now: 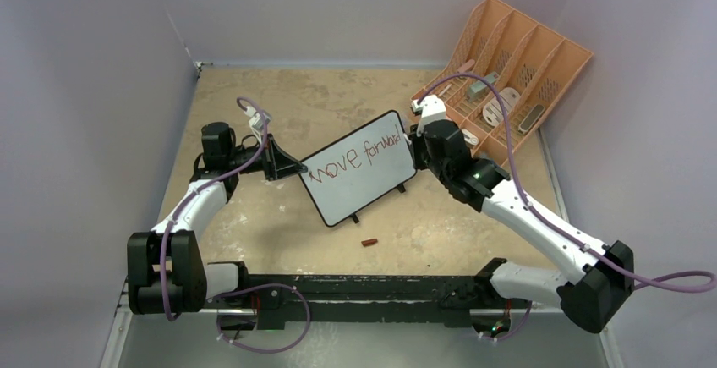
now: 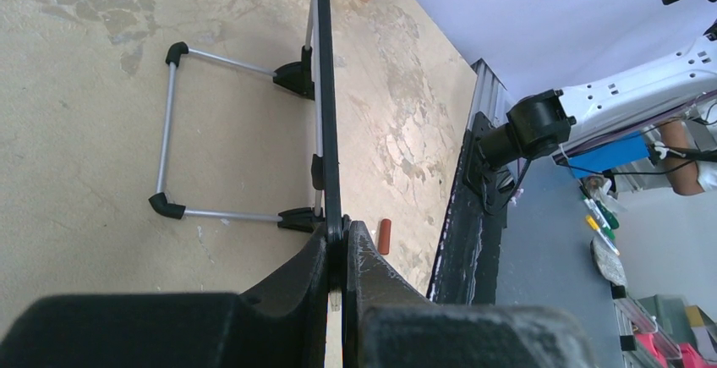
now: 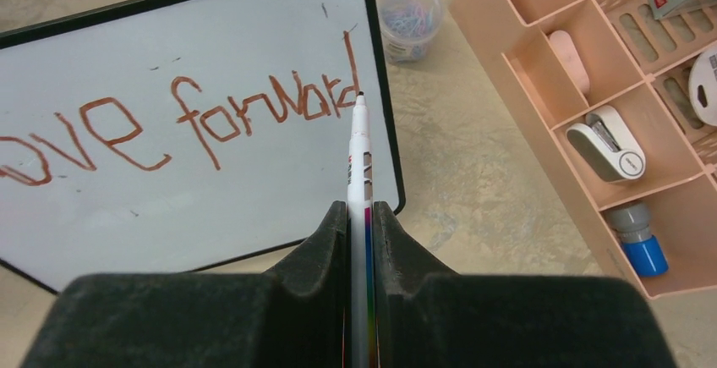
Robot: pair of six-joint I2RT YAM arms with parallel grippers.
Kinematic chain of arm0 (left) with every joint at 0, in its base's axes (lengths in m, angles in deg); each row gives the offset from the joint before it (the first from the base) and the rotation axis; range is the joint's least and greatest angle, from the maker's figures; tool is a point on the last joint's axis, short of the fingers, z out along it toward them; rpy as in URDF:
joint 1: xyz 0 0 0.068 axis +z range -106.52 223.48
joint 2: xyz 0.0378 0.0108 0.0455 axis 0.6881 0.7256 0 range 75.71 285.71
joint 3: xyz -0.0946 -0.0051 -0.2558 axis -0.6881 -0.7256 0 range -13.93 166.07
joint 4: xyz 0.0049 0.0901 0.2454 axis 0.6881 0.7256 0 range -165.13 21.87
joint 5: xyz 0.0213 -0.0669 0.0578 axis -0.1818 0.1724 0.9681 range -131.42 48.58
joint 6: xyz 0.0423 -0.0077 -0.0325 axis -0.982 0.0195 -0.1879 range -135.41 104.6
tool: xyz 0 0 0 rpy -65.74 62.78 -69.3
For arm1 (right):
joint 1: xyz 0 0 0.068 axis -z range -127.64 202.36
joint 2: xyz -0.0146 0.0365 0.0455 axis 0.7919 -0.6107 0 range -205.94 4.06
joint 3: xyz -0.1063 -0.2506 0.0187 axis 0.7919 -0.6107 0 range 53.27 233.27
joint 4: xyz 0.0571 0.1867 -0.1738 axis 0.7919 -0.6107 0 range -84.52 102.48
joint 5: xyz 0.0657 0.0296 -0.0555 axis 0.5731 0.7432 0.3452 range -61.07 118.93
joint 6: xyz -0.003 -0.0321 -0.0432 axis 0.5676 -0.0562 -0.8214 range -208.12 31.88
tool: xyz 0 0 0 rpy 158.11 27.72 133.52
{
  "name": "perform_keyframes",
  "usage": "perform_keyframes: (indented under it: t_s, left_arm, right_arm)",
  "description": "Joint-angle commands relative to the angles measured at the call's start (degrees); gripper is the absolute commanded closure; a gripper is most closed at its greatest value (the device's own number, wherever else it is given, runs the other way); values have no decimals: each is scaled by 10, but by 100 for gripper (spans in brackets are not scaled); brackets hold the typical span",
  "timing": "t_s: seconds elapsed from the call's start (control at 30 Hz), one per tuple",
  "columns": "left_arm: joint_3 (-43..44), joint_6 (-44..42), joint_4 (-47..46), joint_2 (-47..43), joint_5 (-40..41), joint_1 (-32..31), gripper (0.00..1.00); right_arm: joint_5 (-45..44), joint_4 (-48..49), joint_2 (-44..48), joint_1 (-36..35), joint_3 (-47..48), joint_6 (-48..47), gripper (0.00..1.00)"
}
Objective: Write a sentence on the whiteboard
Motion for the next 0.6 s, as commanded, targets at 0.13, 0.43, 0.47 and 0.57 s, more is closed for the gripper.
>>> perform_keyframes:
  t_s: [0.13, 0.43, 0.47, 0.57]
  left_arm:
    - [26, -33, 26, 1, 35, -2, 100]
    - [28, -30, 25, 2, 37, -2, 100]
    - [28, -29, 25, 3, 36, -2, 100]
    - [28, -29, 25, 3, 36, -2, 100]
  right_arm:
    - [35, -21, 36, -7, -4, 32, 100]
    - [10, -33, 46, -86, -15, 77, 100]
    - [3, -34, 42, -101, -14, 84, 100]
    - [1, -30, 31, -136, -12, 107, 100]
